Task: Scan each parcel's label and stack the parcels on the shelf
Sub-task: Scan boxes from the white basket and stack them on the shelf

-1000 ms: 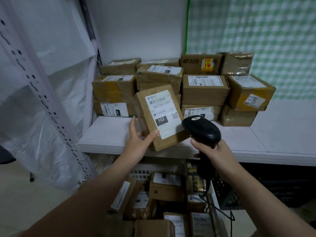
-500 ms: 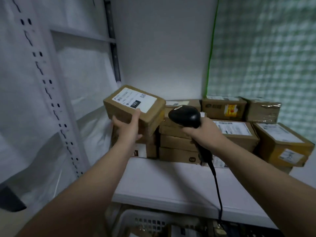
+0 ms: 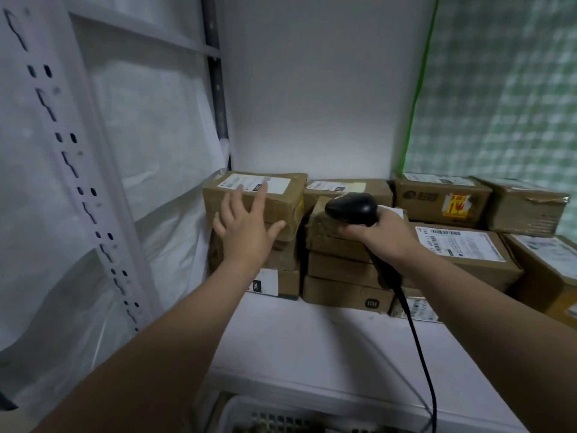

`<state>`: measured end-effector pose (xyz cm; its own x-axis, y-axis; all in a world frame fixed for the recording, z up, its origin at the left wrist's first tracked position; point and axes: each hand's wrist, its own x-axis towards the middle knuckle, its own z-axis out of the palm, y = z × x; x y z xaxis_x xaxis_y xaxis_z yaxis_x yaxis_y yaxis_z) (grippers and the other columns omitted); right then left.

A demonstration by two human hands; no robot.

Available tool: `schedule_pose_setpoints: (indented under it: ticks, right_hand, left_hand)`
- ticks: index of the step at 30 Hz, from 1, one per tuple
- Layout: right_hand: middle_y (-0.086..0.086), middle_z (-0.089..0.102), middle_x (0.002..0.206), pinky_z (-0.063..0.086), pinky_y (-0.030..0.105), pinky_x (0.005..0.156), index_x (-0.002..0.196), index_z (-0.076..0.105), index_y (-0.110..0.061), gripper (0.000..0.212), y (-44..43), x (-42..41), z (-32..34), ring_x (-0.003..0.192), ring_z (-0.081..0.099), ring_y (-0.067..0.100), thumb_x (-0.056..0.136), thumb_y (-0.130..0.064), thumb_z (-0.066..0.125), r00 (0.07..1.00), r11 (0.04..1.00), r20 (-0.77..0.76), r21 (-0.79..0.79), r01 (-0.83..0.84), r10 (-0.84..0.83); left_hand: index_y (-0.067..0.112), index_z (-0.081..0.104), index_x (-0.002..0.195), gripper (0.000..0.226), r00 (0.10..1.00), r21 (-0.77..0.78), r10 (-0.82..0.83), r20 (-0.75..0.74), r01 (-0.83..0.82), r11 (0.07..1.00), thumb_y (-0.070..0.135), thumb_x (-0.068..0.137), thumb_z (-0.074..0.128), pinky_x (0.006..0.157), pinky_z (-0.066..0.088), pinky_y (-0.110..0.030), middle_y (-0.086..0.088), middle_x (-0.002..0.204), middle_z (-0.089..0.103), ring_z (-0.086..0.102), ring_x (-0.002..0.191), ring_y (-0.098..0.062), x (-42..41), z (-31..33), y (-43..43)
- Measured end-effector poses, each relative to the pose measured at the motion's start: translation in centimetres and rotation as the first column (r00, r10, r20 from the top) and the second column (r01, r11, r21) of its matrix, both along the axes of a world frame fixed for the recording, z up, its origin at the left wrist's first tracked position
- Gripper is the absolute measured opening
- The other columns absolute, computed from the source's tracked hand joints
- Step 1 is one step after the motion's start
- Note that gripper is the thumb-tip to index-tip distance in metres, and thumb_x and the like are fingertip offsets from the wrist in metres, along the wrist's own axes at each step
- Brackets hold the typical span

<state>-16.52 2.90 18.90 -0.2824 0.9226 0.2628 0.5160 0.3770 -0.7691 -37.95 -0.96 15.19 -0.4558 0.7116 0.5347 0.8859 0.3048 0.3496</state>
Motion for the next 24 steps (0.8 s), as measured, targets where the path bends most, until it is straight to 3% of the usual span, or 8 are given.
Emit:
schedule_pose_setpoints:
  ticks: [3, 6, 10, 12, 14, 16, 24]
  right_hand:
    - [0.024, 0.067, 0.103, 0.037, 0.01, 0.049, 0.103, 0.065, -0.001, 0.026, 0.3, -0.3, 0.0, 0.074, 0.058, 0.01, 0.086, -0.02, 0.072, 0.999, 0.999, -0.04, -0.008, -0.036, 0.035]
    - [0.023, 0.065, 0.109, 0.046, 0.02, 0.065, 0.104, 0.062, -0.009, 0.025, 0.8, -0.4, -0.1, 0.084, 0.06, 0.01, 0.085, -0.019, 0.072, 0.995, 0.996, -0.071, -0.04, -0.079, 0.077]
    - [0.016, 0.066, 0.105, 0.042, 0.018, 0.064, 0.104, 0.061, -0.014, 0.024, 1.1, -0.3, -0.4, 0.074, 0.054, 0.007, 0.084, -0.02, 0.073, 0.993, 0.993, -0.052, -0.036, -0.108, 0.106]
    - [0.013, 0.066, 0.09, 0.043, 0.025, 0.062, 0.102, 0.064, -0.01, 0.023, 1.0, -0.1, -0.3, 0.07, 0.054, 0.009, 0.083, -0.02, 0.074, 0.993, 0.995, -0.063, -0.029, -0.097, 0.095]
    - [0.005, 0.059, 0.066, 0.041, 0.029, 0.057, 0.082, 0.065, -0.011, 0.013, 0.7, 0.3, -0.1, 0.056, 0.052, 0.011, 0.083, -0.021, 0.073, 0.994, 0.994, -0.049, -0.049, -0.103, 0.1]
    - [0.004, 0.053, 0.054, 0.043, 0.031, 0.054, 0.073, 0.062, -0.01, 0.018, -0.1, 0.9, 0.0, 0.049, 0.052, 0.015, 0.084, -0.021, 0.071, 0.991, 0.985, -0.047, -0.113, -0.128, 0.124]
    - [0.013, 0.055, 0.07, 0.05, 0.031, 0.052, 0.093, 0.065, 0.003, 0.025, -7.7, 4.3, -3.8, 0.058, 0.056, 0.025, 0.086, -0.021, 0.07, 0.973, 0.911, 0.007, -0.351, -0.216, 0.233]
  left_hand:
    - [0.037, 0.019, 0.15, 0.063, 0.996, -0.059, -0.061, -0.069, 0.057, 0.997, 0.045, 0.095, 0.05, 0.115, 0.009, -0.057, -0.008, 0.157, 0.012, 0.004, 0.144, -0.034, -0.2, 0.2, 1.5]
    - [0.036, 0.022, 0.148, 0.061, 0.992, -0.052, -0.062, -0.11, 0.056, 0.997, 0.043, 0.095, 0.05, 0.111, 0.017, -0.056, -0.01, 0.154, 0.018, 0.011, 0.141, -0.035, -0.2, 0.6, 2.9]
    - [0.036, 0.021, 0.148, 0.062, 0.989, -0.054, -0.034, -0.146, 0.027, 0.998, 0.046, 0.094, 0.05, 0.109, 0.02, -0.054, -0.011, 0.152, 0.02, 0.015, 0.139, -0.035, -0.1, 0.4, 3.4]
    - [0.036, 0.017, 0.15, 0.065, 0.987, -0.054, -0.022, -0.158, 0.013, 0.998, 0.049, 0.094, 0.048, 0.11, 0.019, -0.054, -0.012, 0.154, 0.017, 0.014, 0.14, -0.035, -0.1, 0.1, 3.0]
    - [0.036, 0.014, 0.151, 0.067, 0.985, -0.037, -0.026, -0.17, 0.02, 0.999, 0.051, 0.094, 0.047, 0.111, 0.019, -0.053, -0.013, 0.155, 0.015, 0.014, 0.141, -0.034, 0.1, 0.1, 2.2]
    - [0.036, 0.014, 0.151, 0.067, 0.986, -0.011, -0.057, -0.157, 0.056, 0.998, 0.052, 0.094, 0.046, 0.112, 0.018, -0.052, -0.013, 0.155, 0.015, 0.013, 0.142, -0.034, 0.6, 0.0, 0.9]
    - [0.036, 0.024, 0.149, 0.063, 0.972, -0.041, -0.235, -0.027, 0.234, 0.971, 0.047, 0.094, 0.051, 0.111, 0.017, -0.049, -0.009, 0.153, 0.022, 0.015, 0.139, -0.03, 4.7, -6.4, -9.3]
